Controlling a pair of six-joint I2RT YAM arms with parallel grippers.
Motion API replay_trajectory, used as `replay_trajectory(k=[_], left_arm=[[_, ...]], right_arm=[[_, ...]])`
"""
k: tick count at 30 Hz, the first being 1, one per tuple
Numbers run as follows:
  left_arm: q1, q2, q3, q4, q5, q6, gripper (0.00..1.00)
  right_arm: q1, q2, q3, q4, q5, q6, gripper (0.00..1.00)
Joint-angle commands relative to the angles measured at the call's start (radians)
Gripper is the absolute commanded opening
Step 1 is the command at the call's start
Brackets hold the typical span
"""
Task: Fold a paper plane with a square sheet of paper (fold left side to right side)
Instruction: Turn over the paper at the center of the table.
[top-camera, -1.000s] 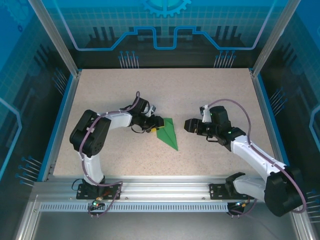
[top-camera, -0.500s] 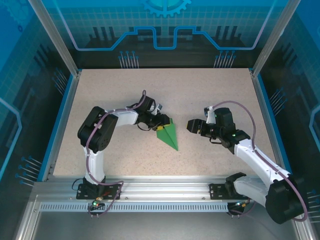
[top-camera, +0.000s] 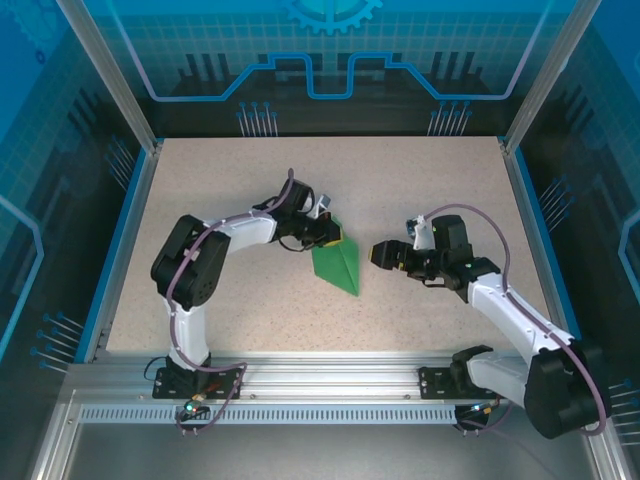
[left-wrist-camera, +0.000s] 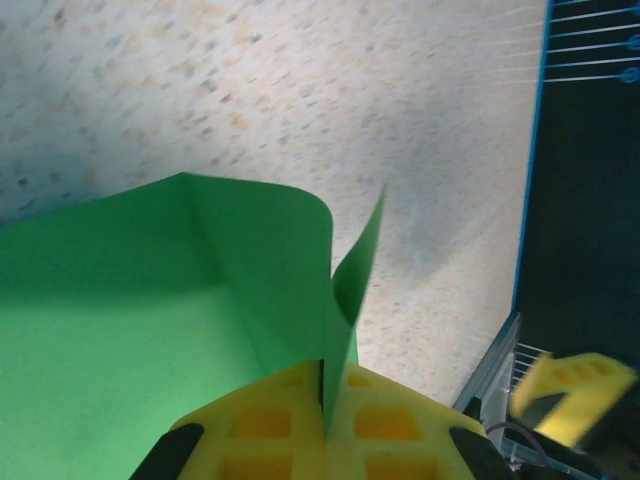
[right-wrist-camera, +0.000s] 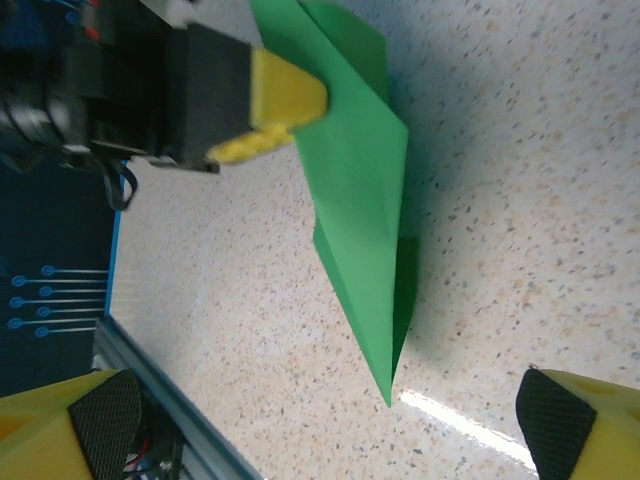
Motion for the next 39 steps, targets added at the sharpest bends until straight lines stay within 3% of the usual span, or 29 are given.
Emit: replay_trajectory(k=[1,8,14,17,22,36,39], left_arm=[[0.018,-0.097,0.073,-0.050,-0.002,0.034,0.00],[0.060,-0.188,0.133,-0.035,0.023,-0.007,0.00],[0.059,-0.217,0.137,0.028,0.082,-0.063,0.00],[0.059,-0.224,0.116,0.078,0.117,-0.101,0.00],[0.060,-0.236,0.075,0.163,0.169,-0.154,0.00],[0.056,-0.268,0.024,0.216,0.223,-0.154,0.00],[0.058,-0.270,0.021,0.217,0.227,-0.150,0.09]], right_arm=[[-0.020,0.040,0.008,0.025,-0.163,-0.019,1.00],[-0.009,0.122,-0.044,0.310,-0.356,0.136,1.00],[0.026,0.157,-0.045,0.515,-0.386,0.244,0.99],[0.029,0.176,-0.028,0.603,-0.388,0.303,0.94],[0.029,0.225,0.032,0.734,-0.394,0.402,0.81],[-0.002,0.280,0.166,0.731,-0.389,0.438,0.37],[-0.002,0.276,0.163,0.713,-0.383,0.431,0.27]])
